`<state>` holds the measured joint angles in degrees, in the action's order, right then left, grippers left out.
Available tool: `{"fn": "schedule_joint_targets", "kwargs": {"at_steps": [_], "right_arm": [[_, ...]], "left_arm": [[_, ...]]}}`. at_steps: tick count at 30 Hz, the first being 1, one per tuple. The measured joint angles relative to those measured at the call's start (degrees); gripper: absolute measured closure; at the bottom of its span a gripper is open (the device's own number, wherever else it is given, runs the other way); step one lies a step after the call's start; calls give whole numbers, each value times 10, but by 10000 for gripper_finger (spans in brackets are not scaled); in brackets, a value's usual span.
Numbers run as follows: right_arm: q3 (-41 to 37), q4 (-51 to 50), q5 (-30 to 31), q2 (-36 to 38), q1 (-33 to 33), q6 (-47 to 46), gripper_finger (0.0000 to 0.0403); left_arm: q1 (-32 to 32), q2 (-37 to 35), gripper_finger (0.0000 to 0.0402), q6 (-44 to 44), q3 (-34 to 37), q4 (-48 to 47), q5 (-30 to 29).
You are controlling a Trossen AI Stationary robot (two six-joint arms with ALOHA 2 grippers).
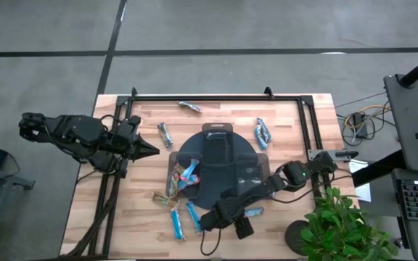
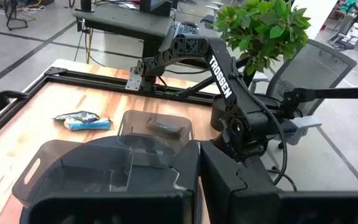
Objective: Pick and place Granola Bars by type
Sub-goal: Put the red granola bar into the bottom left black bin
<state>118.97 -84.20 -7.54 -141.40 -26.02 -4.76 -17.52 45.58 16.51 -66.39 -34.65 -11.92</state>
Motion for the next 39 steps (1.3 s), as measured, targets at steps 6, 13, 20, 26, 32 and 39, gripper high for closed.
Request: {"fn": "schedule_joint_targets", "kwargs": {"at_steps": [6,13,20,26,32,39], "right_arm": [[3,0,2,0,0,-3,237],[6,6,0,0,0,3,318],[22,8,-6,0,0,4,355],[58,6,-31,2,0,-19,351],[112,5,-43,2,-1,-32,357],[154,2,-43,27,2,-66,355]], "left_arm": [[0,0,402,2,0,0,0],[0,0,402,2,0,0,0],[0,0,402,2,0,0,0],[0,0,402,2,0,0,0],[0,0,402,2,0,0,0],[0,1,402,4,0,0,0]]}}
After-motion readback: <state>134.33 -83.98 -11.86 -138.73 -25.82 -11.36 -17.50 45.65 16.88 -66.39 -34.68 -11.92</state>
